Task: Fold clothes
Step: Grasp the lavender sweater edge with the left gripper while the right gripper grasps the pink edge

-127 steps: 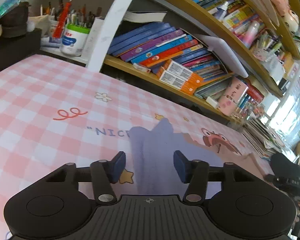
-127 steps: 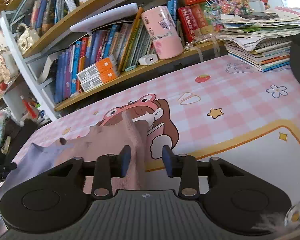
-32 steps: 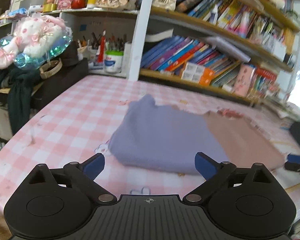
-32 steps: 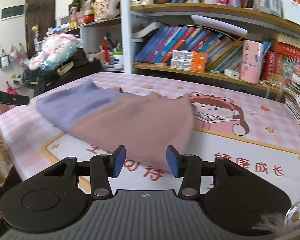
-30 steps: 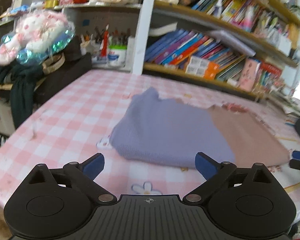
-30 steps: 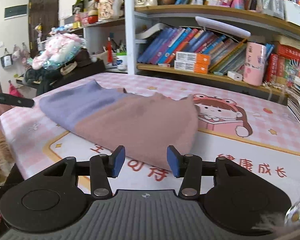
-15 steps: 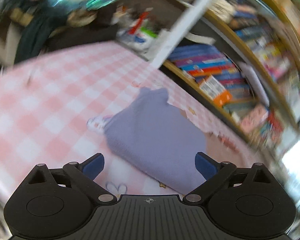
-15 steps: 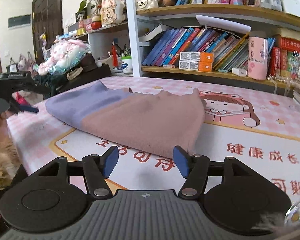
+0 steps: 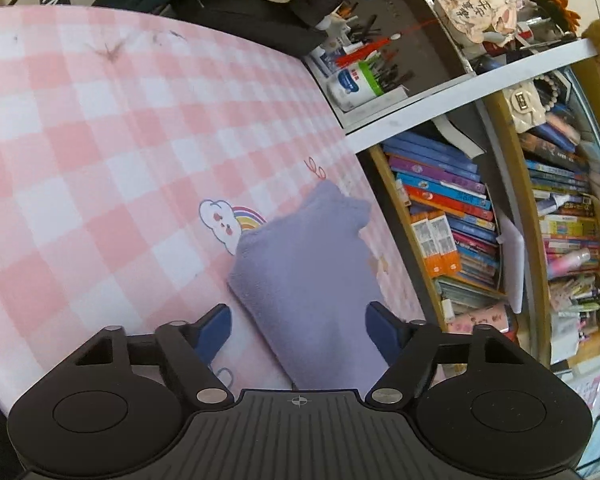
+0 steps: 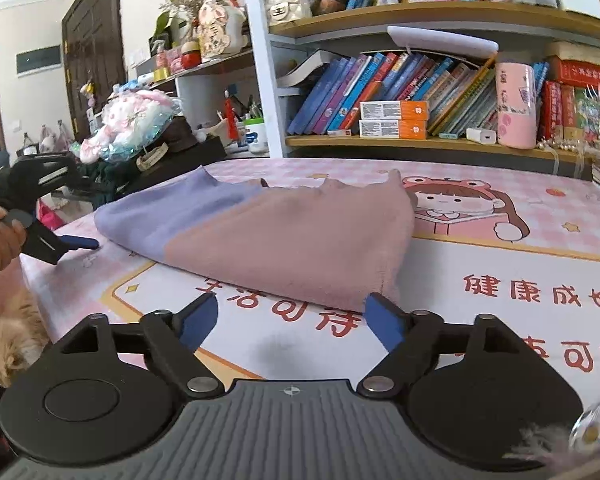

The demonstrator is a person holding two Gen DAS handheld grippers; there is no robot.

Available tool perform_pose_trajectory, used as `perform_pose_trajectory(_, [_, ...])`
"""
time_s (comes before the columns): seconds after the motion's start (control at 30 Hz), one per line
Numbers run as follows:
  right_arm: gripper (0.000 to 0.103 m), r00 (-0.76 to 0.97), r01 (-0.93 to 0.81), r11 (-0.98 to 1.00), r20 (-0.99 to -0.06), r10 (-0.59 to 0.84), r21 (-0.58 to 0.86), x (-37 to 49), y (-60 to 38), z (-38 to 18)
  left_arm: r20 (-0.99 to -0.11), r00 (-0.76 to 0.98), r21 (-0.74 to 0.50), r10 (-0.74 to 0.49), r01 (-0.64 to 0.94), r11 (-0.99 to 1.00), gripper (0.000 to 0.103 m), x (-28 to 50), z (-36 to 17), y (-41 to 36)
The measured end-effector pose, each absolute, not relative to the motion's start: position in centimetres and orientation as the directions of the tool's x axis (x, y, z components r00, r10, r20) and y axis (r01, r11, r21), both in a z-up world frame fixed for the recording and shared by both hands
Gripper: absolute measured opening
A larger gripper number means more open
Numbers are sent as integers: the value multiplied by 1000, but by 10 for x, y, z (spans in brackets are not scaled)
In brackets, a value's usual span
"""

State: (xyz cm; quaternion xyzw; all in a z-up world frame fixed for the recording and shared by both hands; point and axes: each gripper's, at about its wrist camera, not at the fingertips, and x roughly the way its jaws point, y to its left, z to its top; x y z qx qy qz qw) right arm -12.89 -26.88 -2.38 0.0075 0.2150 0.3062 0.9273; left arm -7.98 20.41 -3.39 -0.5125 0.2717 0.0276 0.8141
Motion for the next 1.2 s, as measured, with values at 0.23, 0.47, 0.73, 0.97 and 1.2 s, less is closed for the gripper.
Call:
perform_pose_trajectory(0.23, [82,722,-562,808,-372,584,178,-129,-271,-24,-504,843,-783,-190,-353,512,28,-58,-33,200])
perform_pose_trajectory(0.47, [82,725,-550,811,-369,582,199,-126,-274,-27,-463,868,-753,-181,-277,597,23,-58,-11,182])
perform_pose_trajectory(0.73, [82,717,-553,807,-373,588,208,-126,-274,-29,-455,865,-789,-211,-283,545,27,-54,-19,185])
perform_pose_trajectory(0.97, [81,711,-556,806,-387,587,202,-124,-270,-30,-466,865,-829,-188,-352,435,47,-48,-36,185])
perform_pose_trajectory(1.2, [79,716,-560,805,-376,589,196,-127,-269,-24,-457,880,-820,-131,-360,446,38,-41,-38,176])
